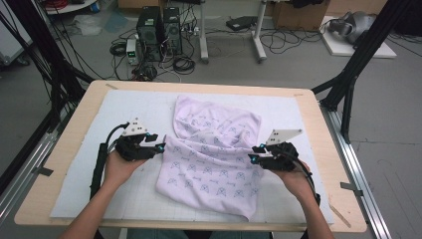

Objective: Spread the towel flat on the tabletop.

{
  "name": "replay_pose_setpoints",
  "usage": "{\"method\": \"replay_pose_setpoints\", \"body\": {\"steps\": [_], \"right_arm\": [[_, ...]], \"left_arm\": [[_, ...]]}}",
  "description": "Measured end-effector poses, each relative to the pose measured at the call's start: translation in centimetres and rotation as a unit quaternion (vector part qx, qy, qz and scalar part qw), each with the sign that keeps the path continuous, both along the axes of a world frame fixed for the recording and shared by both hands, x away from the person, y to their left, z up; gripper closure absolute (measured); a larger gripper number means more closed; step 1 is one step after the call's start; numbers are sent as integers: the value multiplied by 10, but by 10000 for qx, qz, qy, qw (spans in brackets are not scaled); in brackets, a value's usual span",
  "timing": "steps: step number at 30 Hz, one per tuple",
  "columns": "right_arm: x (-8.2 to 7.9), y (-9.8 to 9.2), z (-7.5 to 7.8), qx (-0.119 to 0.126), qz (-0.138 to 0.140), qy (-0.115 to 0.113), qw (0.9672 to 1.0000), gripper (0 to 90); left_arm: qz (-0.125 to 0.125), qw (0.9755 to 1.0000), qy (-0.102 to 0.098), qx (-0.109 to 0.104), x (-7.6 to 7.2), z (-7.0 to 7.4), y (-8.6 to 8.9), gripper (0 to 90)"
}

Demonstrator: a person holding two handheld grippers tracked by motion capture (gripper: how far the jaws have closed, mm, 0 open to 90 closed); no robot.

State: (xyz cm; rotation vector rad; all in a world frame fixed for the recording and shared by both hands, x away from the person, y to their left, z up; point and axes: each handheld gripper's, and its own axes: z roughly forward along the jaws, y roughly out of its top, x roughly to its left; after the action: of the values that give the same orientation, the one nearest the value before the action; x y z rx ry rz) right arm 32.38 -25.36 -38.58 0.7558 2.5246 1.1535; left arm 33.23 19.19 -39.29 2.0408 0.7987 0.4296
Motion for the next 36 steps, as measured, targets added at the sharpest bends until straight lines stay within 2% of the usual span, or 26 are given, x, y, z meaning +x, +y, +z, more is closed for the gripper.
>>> {"method": "replay_pose_setpoints", "body": {"steps": [3, 6, 9, 11, 13, 15, 16, 17, 18, 20, 22, 24, 25, 28, 30, 32, 33, 34, 36], "right_arm": [[-17, 5, -6, -38, 211, 59, 9998, 626], [-31, 9, -17, -160, 362, 107, 9992, 608], [-36, 8, -28, -270, 413, 256, 9985, 572], [-37, 8, -33, -274, 475, 386, 9977, 570], [-37, 9, -38, -397, 459, 466, 9971, 576], [-34, 11, -44, -474, 498, 513, 9963, 613], [-33, 12, -47, -534, 494, 558, 9958, 645], [-31, 13, -50, -499, 519, 602, 9956, 675], [-30, 13, -50, -403, 505, 674, 9956, 724], [-27, 16, -50, -413, 551, 631, 9956, 837], [-27, 21, -46, -520, 535, 529, 9958, 887], [-25, 23, -40, -443, 484, 366, 9972, 893], [-22, 23, -36, -399, 469, 309, 9976, 893], [-14, 22, -28, -277, 449, 351, 9980, 885], [-10, 22, -28, -182, 590, 545, 9966, 811], [-10, 25, -31, -348, 633, 600, 9956, 715], [-10, 27, -33, -349, 627, 623, 9955, 651], [-11, 27, -35, -344, 605, 647, 9955, 603], [-11, 29, -39, -407, 612, 751, 9945, 575]], "left_arm": [[-138, 9998, -28, 105, -19, -2, 1, 488], [-439, 9989, 6, 188, -33, -10, -2, 484], [-707, 9969, 218, 272, -33, -24, -6, 540], [-674, 9963, 363, 386, -29, -32, -8, 550], [-728, 9951, 446, 507, -27, -37, -11, 561], [-828, 9930, 452, 717, -27, -42, -17, 648], [-903, 9911, 469, 857, -27, -45, -20, 705], [-972, 9908, 372, 868, -29, -45, -22, 761], [-1031, 9900, 356, 900, -29, -45, -24, 847], [-1019, 9900, 341, 919, -29, -44, -25, 886], [-918, 9925, 290, 758, -27, -41, -22, 895], [-757, 9956, 230, 496, -25, -35, -17, 896], [-696, 9966, 203, 403, -23, -31, -14, 896], [-561, 9981, 108, 212, -17, -22, -9, 897], [-479, 9986, 153, 134, -13, -22, -6, 896], [-488, 9985, 246, 97, -11, -23, -4, 895], [-512, 9983, 246, 113, -12, -23, -5, 888], [-579, 9978, 311, 114, -13, -23, -6, 802], [-705, 9964, 447, 166, -15, -26, -9, 598]]}}
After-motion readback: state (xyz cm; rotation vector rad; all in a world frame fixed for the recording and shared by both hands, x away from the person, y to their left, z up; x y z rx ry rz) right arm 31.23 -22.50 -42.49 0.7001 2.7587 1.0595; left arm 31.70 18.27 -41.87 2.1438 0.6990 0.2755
